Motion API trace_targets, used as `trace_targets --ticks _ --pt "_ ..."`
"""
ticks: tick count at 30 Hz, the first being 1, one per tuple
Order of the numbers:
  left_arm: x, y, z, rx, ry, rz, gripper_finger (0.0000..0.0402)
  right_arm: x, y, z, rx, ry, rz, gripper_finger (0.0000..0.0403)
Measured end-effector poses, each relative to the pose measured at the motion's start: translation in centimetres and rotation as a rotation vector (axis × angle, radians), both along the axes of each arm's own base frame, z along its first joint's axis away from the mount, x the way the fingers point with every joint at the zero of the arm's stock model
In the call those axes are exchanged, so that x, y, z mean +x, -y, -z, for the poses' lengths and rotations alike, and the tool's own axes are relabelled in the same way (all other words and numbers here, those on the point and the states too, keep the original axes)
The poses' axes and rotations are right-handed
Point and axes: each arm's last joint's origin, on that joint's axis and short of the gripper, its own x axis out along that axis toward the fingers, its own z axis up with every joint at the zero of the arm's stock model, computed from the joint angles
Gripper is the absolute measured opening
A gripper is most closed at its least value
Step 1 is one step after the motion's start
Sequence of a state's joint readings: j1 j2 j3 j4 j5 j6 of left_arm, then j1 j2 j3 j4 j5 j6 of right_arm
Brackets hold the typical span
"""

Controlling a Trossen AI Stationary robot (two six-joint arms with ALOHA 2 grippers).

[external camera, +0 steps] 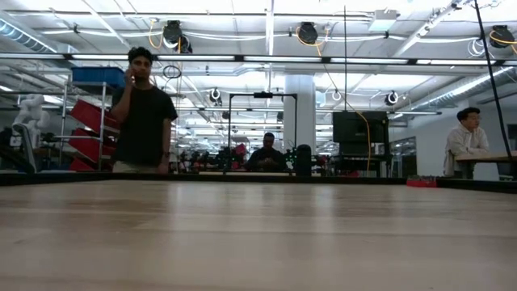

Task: Coil cords
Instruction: Coil the blue wire onto the black spool

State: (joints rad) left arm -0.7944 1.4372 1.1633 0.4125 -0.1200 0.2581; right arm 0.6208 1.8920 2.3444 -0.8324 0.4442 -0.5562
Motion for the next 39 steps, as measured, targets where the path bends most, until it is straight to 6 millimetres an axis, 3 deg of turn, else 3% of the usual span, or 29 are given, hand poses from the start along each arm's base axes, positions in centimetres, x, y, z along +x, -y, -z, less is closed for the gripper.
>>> trace_targets --ticks 6,16,24,31,39 --pt "0.0 0.0 0.0 -0.013 -0.011 -0.009 0.0 2.2 -4.9 2.6 -0.233 0.146 0.146 0.0114" --pt "0.0 0.0 0.0 -0.012 -0.013 -0.009 0.0 1.9 -6.9 2.2 -0.279 0.264 0.282 0.0114" --pt "0.0 0.0 0.0 -0.013 -0.013 -0.014 0.0 1.3 -7.5 2.1 -0.272 0.267 0.269 0.0114" --pt "0.0 0.0 0.0 -0.013 -0.013 -0.016 0.0 2.0 -6.7 2.1 -0.27 0.268 0.291 0.0112" --pt "0.0 0.0 0.0 -0.013 -0.013 -0.016 0.0 2.5 -6.2 2.1 -0.266 0.267 0.275 0.0069"
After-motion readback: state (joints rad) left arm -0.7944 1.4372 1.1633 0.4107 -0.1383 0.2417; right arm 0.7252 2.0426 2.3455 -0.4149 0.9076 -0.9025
